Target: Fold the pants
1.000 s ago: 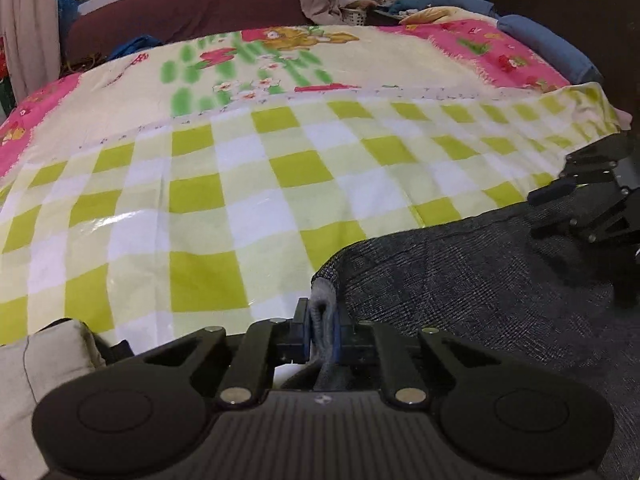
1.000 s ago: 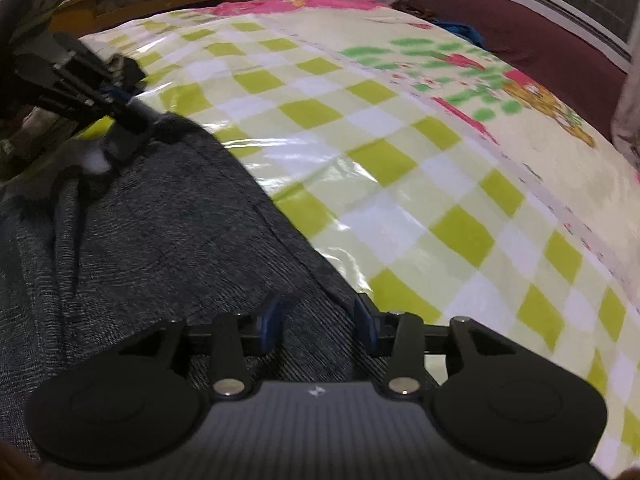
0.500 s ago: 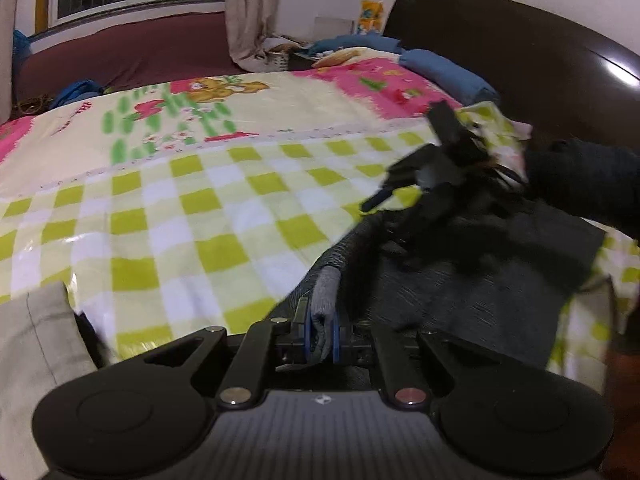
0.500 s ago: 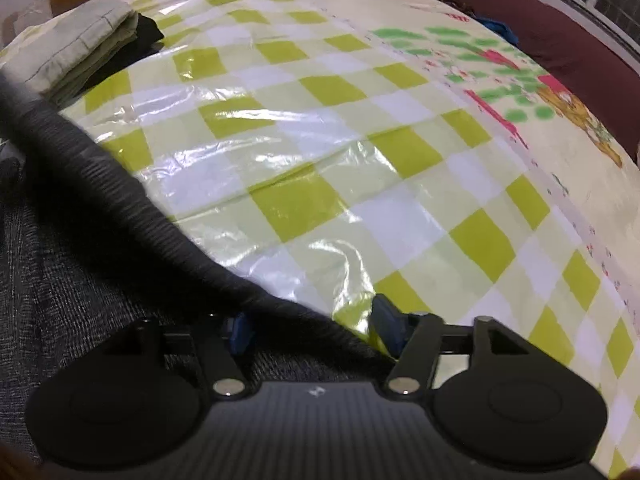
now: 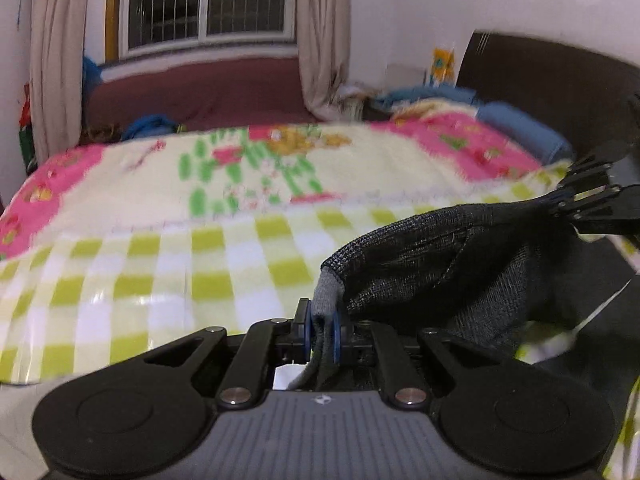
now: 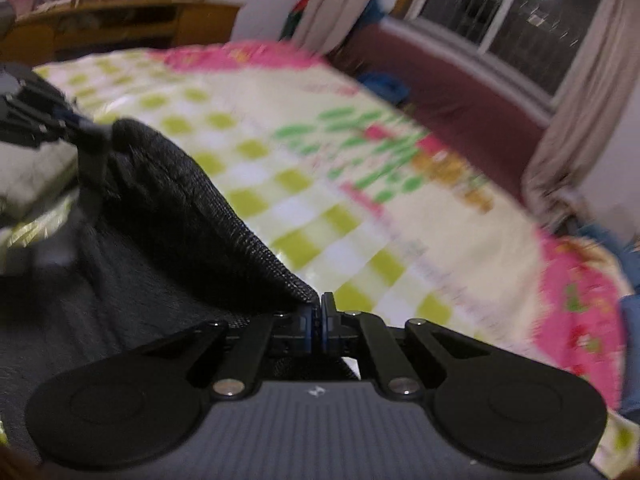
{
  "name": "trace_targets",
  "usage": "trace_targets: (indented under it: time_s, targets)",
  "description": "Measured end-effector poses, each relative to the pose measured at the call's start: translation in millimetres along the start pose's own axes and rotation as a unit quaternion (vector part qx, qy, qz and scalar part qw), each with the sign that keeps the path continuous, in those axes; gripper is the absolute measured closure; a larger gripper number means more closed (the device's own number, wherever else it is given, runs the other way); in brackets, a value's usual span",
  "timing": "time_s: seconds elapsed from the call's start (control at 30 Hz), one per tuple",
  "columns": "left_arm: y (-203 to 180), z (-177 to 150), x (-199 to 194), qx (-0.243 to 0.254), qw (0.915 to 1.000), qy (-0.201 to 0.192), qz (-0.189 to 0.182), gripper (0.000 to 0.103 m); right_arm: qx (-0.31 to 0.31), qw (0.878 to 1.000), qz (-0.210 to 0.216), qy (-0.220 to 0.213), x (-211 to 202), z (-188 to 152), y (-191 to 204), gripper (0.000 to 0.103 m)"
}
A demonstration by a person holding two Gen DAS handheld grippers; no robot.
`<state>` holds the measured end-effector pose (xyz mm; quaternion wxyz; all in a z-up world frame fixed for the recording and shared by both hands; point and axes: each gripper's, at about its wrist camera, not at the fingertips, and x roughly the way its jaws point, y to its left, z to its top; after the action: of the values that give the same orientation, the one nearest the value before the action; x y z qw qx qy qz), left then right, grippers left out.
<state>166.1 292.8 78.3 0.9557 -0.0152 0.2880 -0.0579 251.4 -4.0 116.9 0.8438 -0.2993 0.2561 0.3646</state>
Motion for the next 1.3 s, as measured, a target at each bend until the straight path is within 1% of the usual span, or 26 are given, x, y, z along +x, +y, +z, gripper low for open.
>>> trace_targets:
  time_s: [0.07, 0.13, 0.2, 0.27, 0.33, 0.4, 0.43, 0.5, 0.53, 0.6, 0.67, 0.7, 0.73, 0.8, 0.83, 0.87, 0.93, 1.0, 1.07, 1.13, 1.23, 1.3]
  targets:
    - [-5, -3, -13, 0.006, 0.9999, -0.014, -0.006, 0.078, -0.019, 0.999, -0.026, -0.015, -26, -7, 17, 0.1]
    - [-13, -16, -26, 0.028, 0.9994, -0.019, 0.003, 0.077, -0.037, 0.999, -0.03, -0.018, -44, -25, 43, 0.1]
    - [-21, -38, -35, 0.043, 0.999, -0.012, 0.012, 0.077, -0.041, 0.999, -0.016, -0.002, -49, -49, 76, 0.099]
    - [-25, -64, -38, 0.052, 0.9984, -0.004, 0.019, 0.076, -0.039, 0.999, 0.007, 0.018, -45, -79, 113, 0.099]
    - [-24, -91, -38, 0.04, 0.9986, 0.014, 0.032, 0.075, -0.017, 0.998, 0.039, 0.055, -30, -106, 148, 0.098]
    - [-20, -113, -36, 0.022, 0.9984, 0.032, 0.041, 0.074, 0.006, 0.994, 0.064, 0.088, -18, -126, 172, 0.097]
    - [-18, -123, -36, 0.015, 0.9979, 0.04, 0.049, 0.074, 0.007, 0.993, 0.069, 0.097, -14, -135, 183, 0.096]
    - [-14, -140, -34, 0.003, 0.9966, 0.056, 0.06, 0.076, 0.001, 0.993, 0.063, 0.098, -13, -141, 193, 0.096]
    - [-11, -146, -34, -0.007, 0.9961, 0.063, 0.062, 0.076, 0.002, 0.993, 0.061, 0.096, -12, -139, 192, 0.096]
    - [-8, -152, -35, -0.024, 0.9955, 0.067, 0.062, 0.076, 0.022, 0.992, 0.073, 0.103, -10, -134, 182, 0.096]
    - [-6, -155, -40, -0.047, 0.9957, 0.057, 0.056, 0.076, 0.044, 0.99, 0.08, 0.106, -8, -129, 170, 0.096]
    - [-7, -156, -44, -0.058, 0.9957, 0.049, 0.052, 0.076, 0.039, 0.991, 0.073, 0.104, -9, -128, 172, 0.095]
    - [-7, -157, -47, -0.066, 0.9956, 0.045, 0.049, 0.076, 0.023, 0.993, 0.061, 0.099, -11, -127, 175, 0.092]
    - [-6, -159, -52, -0.081, 0.9949, 0.047, 0.037, 0.073, -0.013, 0.996, 0.041, 0.081, -19, -123, 188, 0.087]
    - [-5, -160, -52, -0.088, 0.9944, 0.05, 0.03, 0.072, -0.029, 0.996, 0.04, 0.07, -24, -119, 195, 0.081]
    - [-4, -161, -52, -0.097, 0.9937, 0.051, 0.024, 0.067, -0.041, 0.996, 0.051, 0.056, -26, -117, 201, 0.074]
    - [-2, -161, -51, -0.112, 0.9924, 0.049, 0.019, 0.067, -0.061, 0.995, 0.072, 0.04, -28, -112, 215, 0.07]
    - [2, -161, -52, -0.123, 0.9912, 0.048, 0.011, 0.067, -0.085, 0.993, 0.075, 0.023, -26, -106, 227, 0.068]
    - [4, -160, -55, -0.127, 0.9909, 0.047, 0.005, 0.066, -0.101, 0.992, 0.077, 0.0, -20, -95, 239, 0.059]
    - [4, -159, -55, -0.123, 0.9914, 0.045, 0.005, 0.065, -0.106, 0.99, 0.088, -0.02, -5, -82, 250, 0.053]
    - [3, -156, -55, -0.12, 0.9919, 0.041, 0.009, 0.064, -0.099, 0.989, 0.102, -0.036, 19, -64, 274, 0.053]
    - [5, -152, -55, -0.123, 0.9919, 0.03, 0.012, 0.06, -0.104, 0.989, 0.087, -0.059, 28, -55, 288, 0.056]
